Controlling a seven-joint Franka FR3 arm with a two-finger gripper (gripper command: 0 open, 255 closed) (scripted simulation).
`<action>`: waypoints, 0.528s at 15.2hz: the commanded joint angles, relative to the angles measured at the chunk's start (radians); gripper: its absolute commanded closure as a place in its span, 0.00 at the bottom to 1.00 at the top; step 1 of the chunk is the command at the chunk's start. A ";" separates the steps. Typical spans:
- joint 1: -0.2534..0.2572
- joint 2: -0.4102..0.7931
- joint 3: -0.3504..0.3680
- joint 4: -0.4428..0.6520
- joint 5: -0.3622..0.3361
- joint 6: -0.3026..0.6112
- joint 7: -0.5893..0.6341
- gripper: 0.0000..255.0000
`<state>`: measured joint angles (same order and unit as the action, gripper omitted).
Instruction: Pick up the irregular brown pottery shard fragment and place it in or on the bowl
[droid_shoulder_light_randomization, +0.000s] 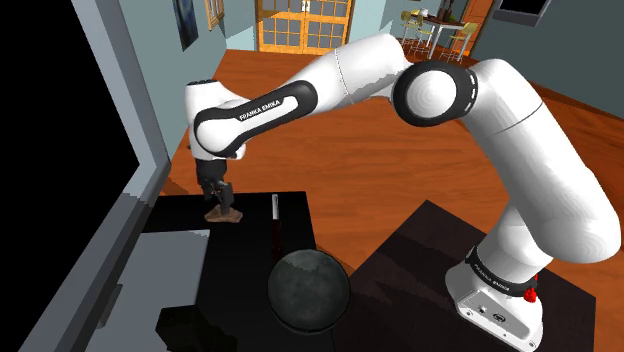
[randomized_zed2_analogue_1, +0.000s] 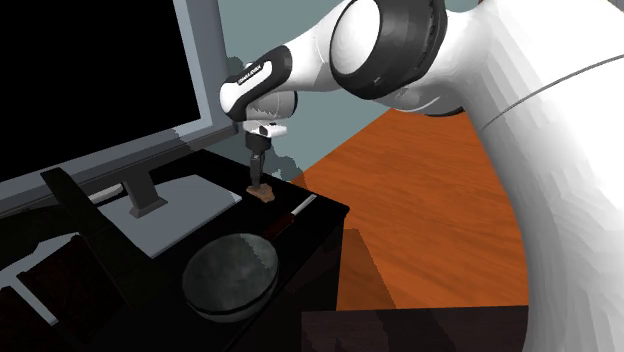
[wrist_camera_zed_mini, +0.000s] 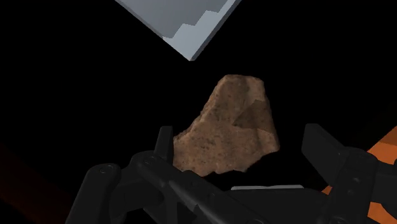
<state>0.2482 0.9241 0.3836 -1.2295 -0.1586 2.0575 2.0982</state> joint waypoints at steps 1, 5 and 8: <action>0.001 0.015 -0.004 -0.001 0.004 0.023 0.017 0.00; 0.008 0.044 -0.009 -0.005 -0.001 0.056 0.020 0.00; 0.009 0.049 -0.010 -0.005 -0.002 0.061 0.020 0.00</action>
<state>0.2580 0.9730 0.3735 -1.2319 -0.1606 2.1155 2.1179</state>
